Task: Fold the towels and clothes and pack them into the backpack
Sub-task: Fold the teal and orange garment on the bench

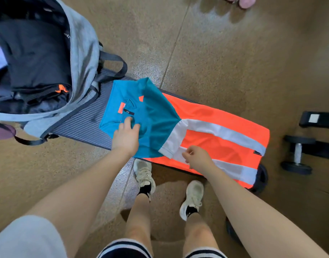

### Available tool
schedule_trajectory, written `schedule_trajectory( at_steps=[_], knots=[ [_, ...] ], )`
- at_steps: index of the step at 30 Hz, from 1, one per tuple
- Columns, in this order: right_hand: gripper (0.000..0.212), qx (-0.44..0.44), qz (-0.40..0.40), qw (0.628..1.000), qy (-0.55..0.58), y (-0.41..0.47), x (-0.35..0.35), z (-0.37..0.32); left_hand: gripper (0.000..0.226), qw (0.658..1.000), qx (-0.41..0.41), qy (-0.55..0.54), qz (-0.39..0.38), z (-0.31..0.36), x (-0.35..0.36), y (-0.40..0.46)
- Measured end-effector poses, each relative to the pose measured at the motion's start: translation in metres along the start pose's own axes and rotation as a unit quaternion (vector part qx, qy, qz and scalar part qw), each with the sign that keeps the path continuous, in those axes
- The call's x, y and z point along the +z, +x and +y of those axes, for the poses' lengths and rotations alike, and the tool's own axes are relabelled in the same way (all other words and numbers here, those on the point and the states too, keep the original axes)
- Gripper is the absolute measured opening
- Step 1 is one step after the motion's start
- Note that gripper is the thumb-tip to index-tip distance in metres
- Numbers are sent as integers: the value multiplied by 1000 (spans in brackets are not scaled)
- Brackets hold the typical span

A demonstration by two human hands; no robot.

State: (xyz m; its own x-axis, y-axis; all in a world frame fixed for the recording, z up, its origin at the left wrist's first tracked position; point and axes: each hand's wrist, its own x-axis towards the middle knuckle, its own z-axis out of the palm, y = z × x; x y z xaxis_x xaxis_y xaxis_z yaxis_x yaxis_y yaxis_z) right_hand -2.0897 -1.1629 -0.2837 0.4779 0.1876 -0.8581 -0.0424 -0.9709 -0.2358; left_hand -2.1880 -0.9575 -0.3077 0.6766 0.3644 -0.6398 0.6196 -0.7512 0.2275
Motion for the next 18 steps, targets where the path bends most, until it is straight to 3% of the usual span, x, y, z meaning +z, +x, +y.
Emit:
schedule_trajectory(
  at_steps=[5, 10, 14, 18],
  knots=[
    [4, -67, -38, 997, -1, -43, -55, 20, 45, 992, 27, -90, -82, 56, -7, -26],
    [7, -49, 3, 999, 22, -55, -113, 98, 35, 987, 74, -94, -109, 148, 18, -35],
    [12, -17, 48, 994, 96, -43, -159, 182, 33, 980, 101, -132, -111, 239, 48, -43],
    [13, -13, 53, 990, 132, -11, -197, 252, 27, 965, 40, -253, -61, 323, 90, -53]
  ],
)
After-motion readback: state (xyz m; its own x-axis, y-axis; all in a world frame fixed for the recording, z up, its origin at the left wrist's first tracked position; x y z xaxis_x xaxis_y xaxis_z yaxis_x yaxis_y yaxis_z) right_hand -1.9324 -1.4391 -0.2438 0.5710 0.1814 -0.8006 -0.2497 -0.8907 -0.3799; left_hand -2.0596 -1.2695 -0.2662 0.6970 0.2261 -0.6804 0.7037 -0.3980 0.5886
